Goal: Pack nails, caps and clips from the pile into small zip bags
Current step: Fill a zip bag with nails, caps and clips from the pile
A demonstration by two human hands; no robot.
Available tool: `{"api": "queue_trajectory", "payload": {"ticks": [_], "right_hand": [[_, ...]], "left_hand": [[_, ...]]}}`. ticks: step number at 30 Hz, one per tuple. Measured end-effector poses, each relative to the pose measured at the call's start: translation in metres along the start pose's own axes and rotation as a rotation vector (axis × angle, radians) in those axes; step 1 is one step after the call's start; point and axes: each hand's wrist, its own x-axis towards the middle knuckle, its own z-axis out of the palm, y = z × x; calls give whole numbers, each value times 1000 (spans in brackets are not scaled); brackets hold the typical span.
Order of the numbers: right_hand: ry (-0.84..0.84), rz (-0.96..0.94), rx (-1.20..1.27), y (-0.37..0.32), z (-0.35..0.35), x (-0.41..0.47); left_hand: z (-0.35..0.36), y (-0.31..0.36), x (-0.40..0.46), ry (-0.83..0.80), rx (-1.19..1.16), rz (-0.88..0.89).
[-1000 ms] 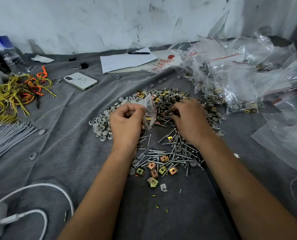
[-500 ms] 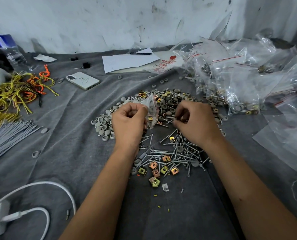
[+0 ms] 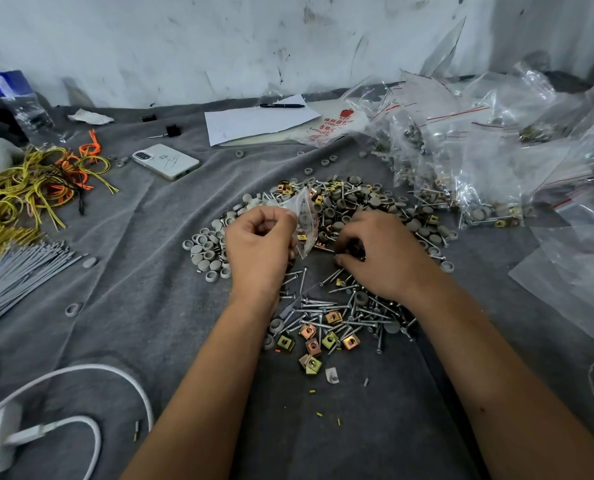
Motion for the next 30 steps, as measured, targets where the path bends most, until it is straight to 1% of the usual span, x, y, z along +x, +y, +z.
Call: {"api": "queue_trajectory", "payload": {"ticks": [3, 7, 9, 11, 13, 14, 16, 18, 22, 24, 26, 27, 29, 30], "right_hand": [[-3, -9, -51, -2, 2, -1], [-4, -58, -25, -4, 3, -1], [79, -71, 87, -8, 2, -1], [249, -95, 228, -13, 0, -1], [368, -145, 293, -20, 0, -1], [387, -167, 294, -23, 2, -1], [379, -169, 230, -27, 8, -2], [376, -128, 142, -27, 13, -2], [427, -73, 90, -24, 19, 1], [366, -115, 82, -24, 23, 1], [293, -148, 113, -23, 22, 1], [289, -152, 153, -21, 20, 2], [359, -108, 245, -16, 11, 4], [419, -47, 270, -12, 6, 5]], "left_hand": [[0, -1, 0, -3, 3, 1], [0, -1, 0, -10, 3, 3], [-1, -2, 0, -9, 10, 6], [0, -3, 0, -20, 29, 18], [1, -3, 0, -52, 60, 32], [1, -3, -1, -74, 79, 40], [1, -4, -1, -112, 117, 58], [1, -4, -1, -122, 134, 74], [2, -2, -2, -130, 122, 87], [3, -2, -3, -124, 120, 90], [2, -2, -2, -94, 109, 83], [2, -3, -2, -75, 100, 76], [0, -3, -1, -46, 97, 66], [-1, -4, 0, -38, 99, 61]]}}
